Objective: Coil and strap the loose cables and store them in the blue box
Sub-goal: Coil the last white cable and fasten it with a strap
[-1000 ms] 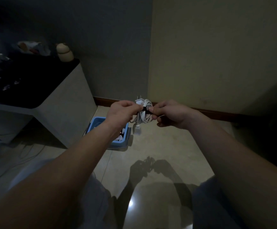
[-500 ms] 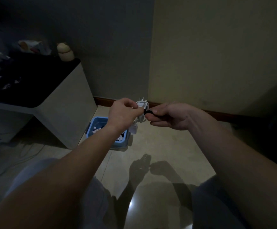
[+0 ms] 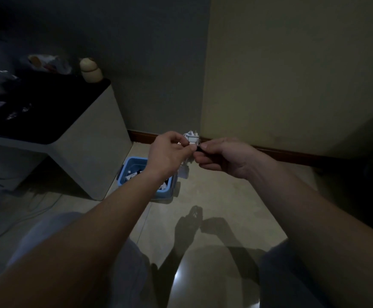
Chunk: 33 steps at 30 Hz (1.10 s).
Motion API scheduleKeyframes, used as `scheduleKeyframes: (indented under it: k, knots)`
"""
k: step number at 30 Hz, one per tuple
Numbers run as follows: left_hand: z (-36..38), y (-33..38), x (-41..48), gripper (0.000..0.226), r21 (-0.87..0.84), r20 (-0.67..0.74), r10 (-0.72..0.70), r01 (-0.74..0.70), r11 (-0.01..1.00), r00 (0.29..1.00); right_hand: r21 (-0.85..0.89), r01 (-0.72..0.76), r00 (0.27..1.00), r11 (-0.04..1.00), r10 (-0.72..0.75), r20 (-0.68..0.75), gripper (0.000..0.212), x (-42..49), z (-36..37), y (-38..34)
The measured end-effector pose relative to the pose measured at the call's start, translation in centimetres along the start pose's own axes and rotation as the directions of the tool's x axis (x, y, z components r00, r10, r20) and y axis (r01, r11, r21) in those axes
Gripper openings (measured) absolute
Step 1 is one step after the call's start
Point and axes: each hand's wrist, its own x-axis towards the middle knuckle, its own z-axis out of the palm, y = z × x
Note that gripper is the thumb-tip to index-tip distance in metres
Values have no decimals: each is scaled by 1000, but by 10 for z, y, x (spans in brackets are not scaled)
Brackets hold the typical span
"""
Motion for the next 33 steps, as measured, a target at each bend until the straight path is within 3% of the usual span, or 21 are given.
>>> scheduleKeyframes:
  k: [8, 13, 20, 24, 33]
  knots:
    - [-1, 1, -2, 12, 37, 1, -8, 8, 999, 1000, -95, -8, 999, 995, 4, -41, 26, 5, -2, -1]
    - [-1, 1, 0, 9, 86, 11, 1, -2, 996, 1000, -265, 89, 992, 960, -111, -67, 15, 5, -5, 3]
    - [0, 3, -1, 2, 198, 50, 45, -54, 979, 998, -314, 116, 979, 942, -162, -122, 10, 9, -5, 5]
    - [0, 3, 0, 13, 269, 93, 91, -113, 956, 992, -344, 133, 970, 930, -192, -145, 6, 8, -4, 5]
    - [5, 0, 1, 21, 145, 105, 72, -87, 986, 992, -419, 178, 948, 890, -269, -167, 6, 8, -2, 6]
